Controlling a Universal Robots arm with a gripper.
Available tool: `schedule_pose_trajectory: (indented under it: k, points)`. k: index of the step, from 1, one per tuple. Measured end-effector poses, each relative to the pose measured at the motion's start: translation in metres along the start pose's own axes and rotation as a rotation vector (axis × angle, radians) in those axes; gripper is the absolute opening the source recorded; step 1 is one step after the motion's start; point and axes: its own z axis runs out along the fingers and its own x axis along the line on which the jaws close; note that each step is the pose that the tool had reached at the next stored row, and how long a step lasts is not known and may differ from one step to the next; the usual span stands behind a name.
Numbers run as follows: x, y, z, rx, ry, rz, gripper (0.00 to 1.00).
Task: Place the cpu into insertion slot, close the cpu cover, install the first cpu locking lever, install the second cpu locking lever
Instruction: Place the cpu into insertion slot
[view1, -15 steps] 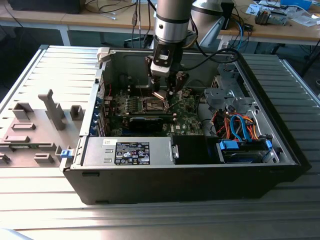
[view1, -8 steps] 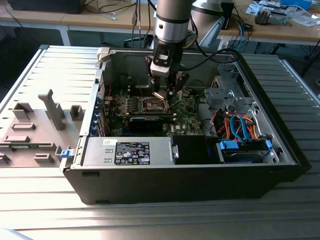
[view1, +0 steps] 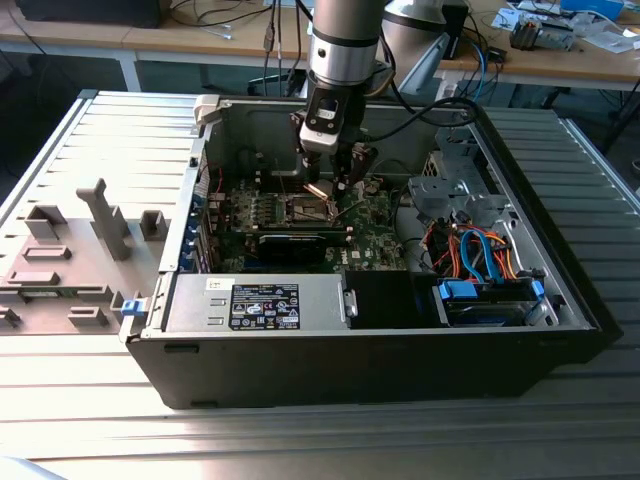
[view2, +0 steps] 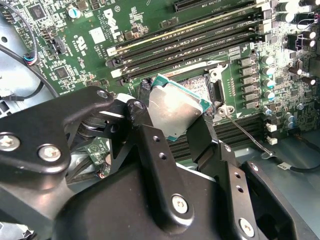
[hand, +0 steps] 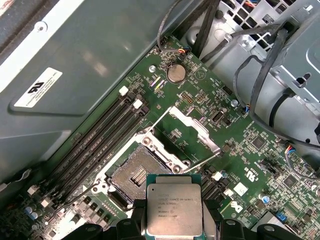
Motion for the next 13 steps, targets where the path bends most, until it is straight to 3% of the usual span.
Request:
schedule_pose_trajectory:
  k: [13]
  points:
    - [0.0, 0.0, 0.0, 0.0003, 0.0009, 0.017, 0.54]
